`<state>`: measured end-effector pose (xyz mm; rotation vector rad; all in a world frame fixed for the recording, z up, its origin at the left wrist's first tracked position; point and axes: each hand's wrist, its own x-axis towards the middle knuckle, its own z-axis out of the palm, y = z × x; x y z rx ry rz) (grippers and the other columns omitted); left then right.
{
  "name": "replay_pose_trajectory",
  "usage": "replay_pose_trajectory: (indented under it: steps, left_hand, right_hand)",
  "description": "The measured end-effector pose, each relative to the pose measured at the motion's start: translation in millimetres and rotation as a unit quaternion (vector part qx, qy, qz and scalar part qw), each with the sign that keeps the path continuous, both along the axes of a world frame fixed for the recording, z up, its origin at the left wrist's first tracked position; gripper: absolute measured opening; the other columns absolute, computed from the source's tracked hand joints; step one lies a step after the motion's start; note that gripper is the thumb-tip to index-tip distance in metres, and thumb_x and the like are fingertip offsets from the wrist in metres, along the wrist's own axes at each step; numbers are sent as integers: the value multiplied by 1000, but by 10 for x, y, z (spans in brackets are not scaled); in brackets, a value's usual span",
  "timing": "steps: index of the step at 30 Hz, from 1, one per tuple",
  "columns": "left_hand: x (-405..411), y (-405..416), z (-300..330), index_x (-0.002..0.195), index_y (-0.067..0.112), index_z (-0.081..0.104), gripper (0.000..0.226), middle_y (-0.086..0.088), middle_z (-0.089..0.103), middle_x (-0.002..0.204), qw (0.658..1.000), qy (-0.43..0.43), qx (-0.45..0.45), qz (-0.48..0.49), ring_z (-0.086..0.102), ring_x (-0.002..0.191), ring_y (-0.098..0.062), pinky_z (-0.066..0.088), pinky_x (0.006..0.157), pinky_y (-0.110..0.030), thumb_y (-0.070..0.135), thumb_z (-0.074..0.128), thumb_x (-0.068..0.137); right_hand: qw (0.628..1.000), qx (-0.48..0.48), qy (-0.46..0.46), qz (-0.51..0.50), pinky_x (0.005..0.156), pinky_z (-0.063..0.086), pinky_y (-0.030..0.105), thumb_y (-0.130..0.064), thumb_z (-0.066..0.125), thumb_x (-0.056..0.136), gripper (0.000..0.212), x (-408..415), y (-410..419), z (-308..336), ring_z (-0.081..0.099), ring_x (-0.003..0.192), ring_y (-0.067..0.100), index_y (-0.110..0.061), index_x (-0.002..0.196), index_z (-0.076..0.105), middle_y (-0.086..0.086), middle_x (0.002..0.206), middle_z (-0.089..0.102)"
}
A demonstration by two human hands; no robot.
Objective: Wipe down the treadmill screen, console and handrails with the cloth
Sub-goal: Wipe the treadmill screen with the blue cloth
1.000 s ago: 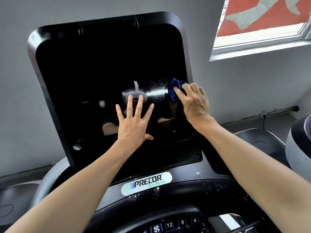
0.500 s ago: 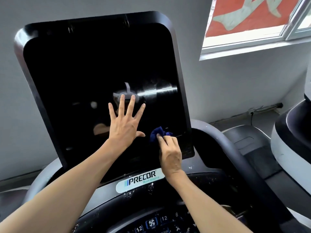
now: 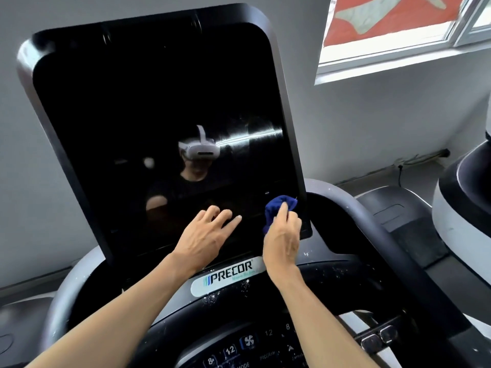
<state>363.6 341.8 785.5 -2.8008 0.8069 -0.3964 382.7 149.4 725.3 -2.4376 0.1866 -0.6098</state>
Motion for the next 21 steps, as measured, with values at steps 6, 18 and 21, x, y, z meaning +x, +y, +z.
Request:
replay_pose_trajectory:
  steps: [6, 18, 21]
  left_hand:
    - [38, -34, -65, 145, 18, 53, 79, -6, 54, 125, 1000, -2, 22, -18, 50, 109, -30, 52, 83, -37, 5, 76, 71]
    - [219, 74, 39, 155, 40, 34, 76, -10, 9, 170, 996, -3, 79, -31, -8, 156, -38, 8, 127, -50, 22, 66, 89]
    - [251, 102, 31, 155, 41, 33, 76, -9, 10, 170, 995, -9, 88, -38, -6, 156, -38, 15, 126, -50, 27, 69, 90]
  right_hand:
    - [995, 48, 43, -75, 90, 50, 43, 9, 67, 81, 64, 118, -199, 116, 53, 105, 36, 9, 142, 45, 23, 116, 56]
    - [995, 50, 25, -82, 90, 51, 41, 7, 63, 82, 61, 53, 214, 55, 52, 103, 33, 6, 140, 46, 20, 115, 56]
    - [991, 87, 37, -96, 95, 45, 42, 5, 59, 87, 55, 211, 130, 177, 50, 108, 35, 5, 140, 46, 22, 119, 54]
